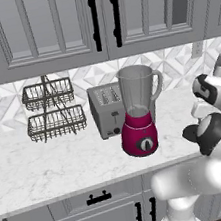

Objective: Close the lid blender by securely placing the lid on top.

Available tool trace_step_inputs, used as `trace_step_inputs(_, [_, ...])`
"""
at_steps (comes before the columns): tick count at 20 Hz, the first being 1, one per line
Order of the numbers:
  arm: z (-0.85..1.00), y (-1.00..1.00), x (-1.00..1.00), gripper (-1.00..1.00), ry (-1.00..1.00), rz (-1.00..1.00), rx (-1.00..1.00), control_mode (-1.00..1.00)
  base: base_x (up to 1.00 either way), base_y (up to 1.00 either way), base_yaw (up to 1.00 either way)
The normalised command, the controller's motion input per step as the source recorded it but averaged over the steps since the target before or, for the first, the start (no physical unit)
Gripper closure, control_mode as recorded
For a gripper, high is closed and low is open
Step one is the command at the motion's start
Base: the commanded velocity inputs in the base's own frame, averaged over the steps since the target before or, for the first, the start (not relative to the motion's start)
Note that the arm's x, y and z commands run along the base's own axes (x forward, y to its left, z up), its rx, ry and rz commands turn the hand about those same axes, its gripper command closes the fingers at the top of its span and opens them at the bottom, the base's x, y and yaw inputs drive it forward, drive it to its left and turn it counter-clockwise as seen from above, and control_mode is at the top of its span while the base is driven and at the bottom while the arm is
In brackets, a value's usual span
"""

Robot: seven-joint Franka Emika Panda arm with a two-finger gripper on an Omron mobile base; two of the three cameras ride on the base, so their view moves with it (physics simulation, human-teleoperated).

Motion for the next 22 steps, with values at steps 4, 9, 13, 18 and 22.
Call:
trace_step_inputs(4, [-0.36,-0.05,0.42,-1.00,0.01,0.00,0.00,-1.00,0.00,0.00,0.00])
trace_step_inputs(9, [-0.40,0.00,0.27,-1.00,0.01,0.00,0.00,-1.00,0.00,0.00,0.00])
trace_step_inputs(13, [-0.31,0.00,0.10,-1.00,0.00,0.00,0.00,-1.00,0.00,0.00,0.00])
trace_step_inputs(18, [-0.15,0.05,0.00,-1.00,0.00,0.00,0.00,-1.00,0.00,0.00,0.00])
trace_step_inputs(22, [-0.11,0.02,0.02,-1.00,0.00,0.00,0.00,-1.00,0.00,0.00,0.00])
